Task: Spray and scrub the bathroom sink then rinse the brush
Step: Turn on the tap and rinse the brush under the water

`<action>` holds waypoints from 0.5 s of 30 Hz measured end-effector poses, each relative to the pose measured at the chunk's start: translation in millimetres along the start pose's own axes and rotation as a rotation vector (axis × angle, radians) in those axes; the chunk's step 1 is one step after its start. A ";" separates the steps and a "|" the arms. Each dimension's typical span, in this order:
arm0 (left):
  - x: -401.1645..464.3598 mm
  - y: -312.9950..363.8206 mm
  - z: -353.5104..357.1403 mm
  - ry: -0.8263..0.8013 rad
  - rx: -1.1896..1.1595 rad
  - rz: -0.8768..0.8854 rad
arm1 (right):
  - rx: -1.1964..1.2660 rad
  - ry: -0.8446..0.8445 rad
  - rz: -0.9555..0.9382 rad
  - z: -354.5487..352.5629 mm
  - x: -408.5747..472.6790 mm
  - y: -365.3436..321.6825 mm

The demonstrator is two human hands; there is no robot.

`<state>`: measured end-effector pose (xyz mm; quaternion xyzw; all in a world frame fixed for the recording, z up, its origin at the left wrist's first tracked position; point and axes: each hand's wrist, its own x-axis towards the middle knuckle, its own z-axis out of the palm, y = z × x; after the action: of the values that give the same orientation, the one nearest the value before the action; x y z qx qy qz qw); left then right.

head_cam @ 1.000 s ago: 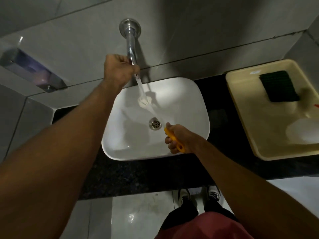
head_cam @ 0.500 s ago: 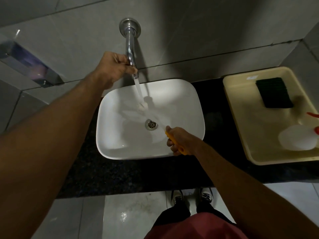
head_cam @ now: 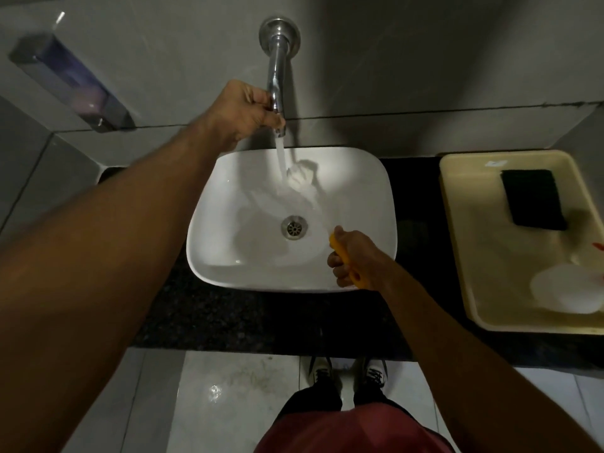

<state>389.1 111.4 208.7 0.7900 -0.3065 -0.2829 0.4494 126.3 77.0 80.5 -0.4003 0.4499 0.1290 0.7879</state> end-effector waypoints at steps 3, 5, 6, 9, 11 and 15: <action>-2.1 1.0 -0.2 0.018 0.014 -0.004 | -0.033 -0.028 0.009 2.3 -3.2 5.7; -2.8 2.1 -0.1 0.024 0.032 -0.003 | -0.015 -0.041 0.015 4.3 -3.6 11.4; -2.6 2.6 -0.2 0.028 0.038 -0.002 | 0.002 -0.050 0.015 5.1 -3.6 12.9; -2.9 4.0 -0.2 0.044 0.086 0.005 | 0.037 -0.072 0.016 5.9 -2.9 11.4; -2.6 4.7 2.1 0.062 0.141 0.016 | 0.039 -0.072 0.025 5.5 -1.9 9.8; -1.6 4.4 6.4 0.103 0.211 0.012 | 0.006 -0.020 0.032 8.5 3.5 10.8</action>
<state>382.4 107.3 210.1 0.8446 -0.3158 -0.2055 0.3804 127.3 89.8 74.4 -0.3893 0.4486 0.1440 0.7915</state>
